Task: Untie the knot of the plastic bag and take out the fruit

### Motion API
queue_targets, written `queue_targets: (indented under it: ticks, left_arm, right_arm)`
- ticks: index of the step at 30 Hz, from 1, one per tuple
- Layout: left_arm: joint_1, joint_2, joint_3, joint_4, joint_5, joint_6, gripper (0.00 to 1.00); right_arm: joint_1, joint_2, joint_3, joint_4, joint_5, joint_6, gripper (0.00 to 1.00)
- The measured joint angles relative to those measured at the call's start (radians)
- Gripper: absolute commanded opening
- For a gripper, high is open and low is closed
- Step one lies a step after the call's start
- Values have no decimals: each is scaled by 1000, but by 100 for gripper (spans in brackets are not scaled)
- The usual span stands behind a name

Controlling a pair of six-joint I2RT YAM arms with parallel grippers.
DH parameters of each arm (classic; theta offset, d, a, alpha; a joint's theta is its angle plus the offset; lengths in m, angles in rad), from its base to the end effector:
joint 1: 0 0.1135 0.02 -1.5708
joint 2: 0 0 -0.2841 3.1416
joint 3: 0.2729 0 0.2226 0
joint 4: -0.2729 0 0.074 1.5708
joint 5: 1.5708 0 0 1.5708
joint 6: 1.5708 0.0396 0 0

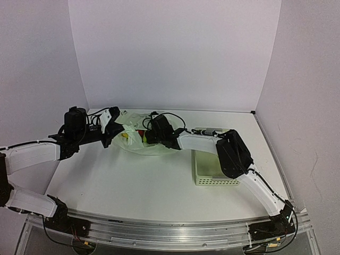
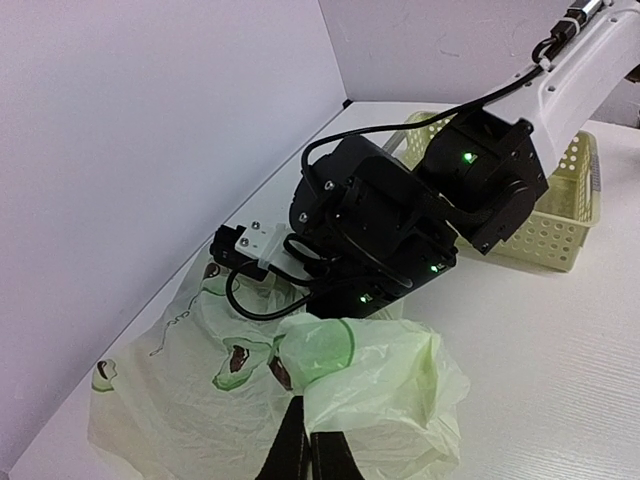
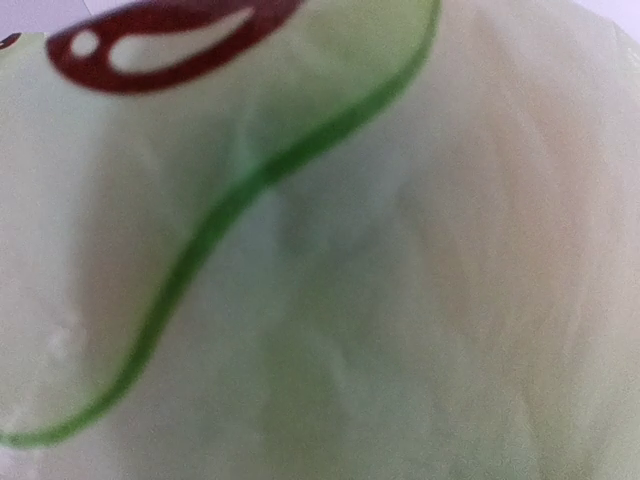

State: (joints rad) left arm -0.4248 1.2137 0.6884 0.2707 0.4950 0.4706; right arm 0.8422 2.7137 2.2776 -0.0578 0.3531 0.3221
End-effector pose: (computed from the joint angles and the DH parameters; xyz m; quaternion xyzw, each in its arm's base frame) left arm 0.2124 -0.1167 0.2967 0.4671 0.6266 -0.1802 0.5973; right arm 0.4070 0.4356 0.1425 -0.1303 0.8399 0.1516 0.5046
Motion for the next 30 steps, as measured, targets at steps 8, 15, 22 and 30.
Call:
queue_targets:
  ticks: [8, 15, 22, 30]
  left_arm:
    - [0, -2, -10, 0, -47, -1, 0]
    - [3, -1, -8, 1, -98, -7, 0]
    - [3, -3, -8, -2, -104, -13, 0]
    - [3, -4, -1, -19, -105, -29, 0]
  right_arm:
    - [-6, -110, -204, 109, -108, -34, 28]
    - [-10, -388, -484, 112, -312, -59, 26]
    - [-30, -662, -641, 147, -540, -56, 27]
    - [-172, -868, -839, 160, -757, -3, 28]
